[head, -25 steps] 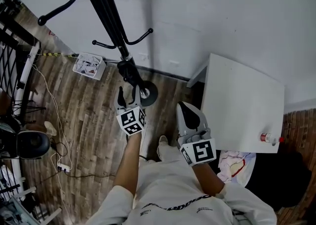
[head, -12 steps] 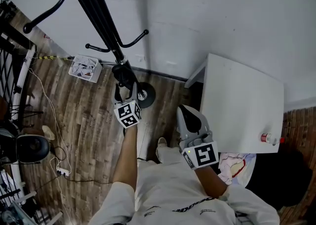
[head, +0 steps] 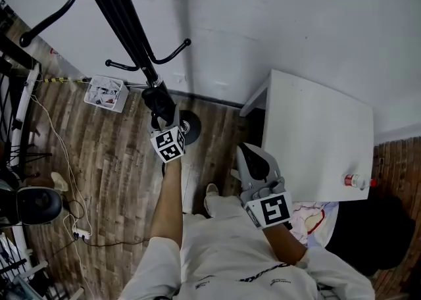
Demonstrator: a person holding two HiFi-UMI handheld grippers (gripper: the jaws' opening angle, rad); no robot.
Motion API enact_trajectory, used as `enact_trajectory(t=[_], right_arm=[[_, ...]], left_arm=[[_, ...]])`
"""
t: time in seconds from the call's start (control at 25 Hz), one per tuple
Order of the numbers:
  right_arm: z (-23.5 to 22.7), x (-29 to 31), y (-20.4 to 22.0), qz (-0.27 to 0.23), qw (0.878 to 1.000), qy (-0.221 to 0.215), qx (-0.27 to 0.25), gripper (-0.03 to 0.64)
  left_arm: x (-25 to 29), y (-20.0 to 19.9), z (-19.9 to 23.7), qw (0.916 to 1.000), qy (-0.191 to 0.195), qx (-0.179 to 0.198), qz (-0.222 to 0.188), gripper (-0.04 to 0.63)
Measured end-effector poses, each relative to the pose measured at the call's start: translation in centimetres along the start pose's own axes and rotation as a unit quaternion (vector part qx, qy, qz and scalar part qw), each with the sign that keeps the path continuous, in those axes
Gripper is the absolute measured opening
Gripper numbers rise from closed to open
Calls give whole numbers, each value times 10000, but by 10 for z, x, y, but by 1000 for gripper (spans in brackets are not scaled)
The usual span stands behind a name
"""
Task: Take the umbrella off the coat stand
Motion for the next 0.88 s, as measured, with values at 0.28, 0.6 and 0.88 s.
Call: enact_trajectory(t=[0.28,0.6,0.88], right_arm=[[-1,-5,3,3,10000,52,-4,-2],[3,-8,-3,-62,10000,-9,-8,-2],[12,-16,-6,-145,9998,-92,65,-2]], left_arm=[[3,1,2,9998,-120,-103,143,262],[-8,-3,1,9987,-159,-26,494,250],[-29,-11,-6,9983,-240,-47,526,250]])
Point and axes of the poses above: the fingertips, and each gripper's own axes: x forward along the fingers, z to its left, y out of its underside, the point moved 8 cm from there along -x, backward along the fingers, and after that the axes turned 5 degrees about y, right-handed, at the moved point
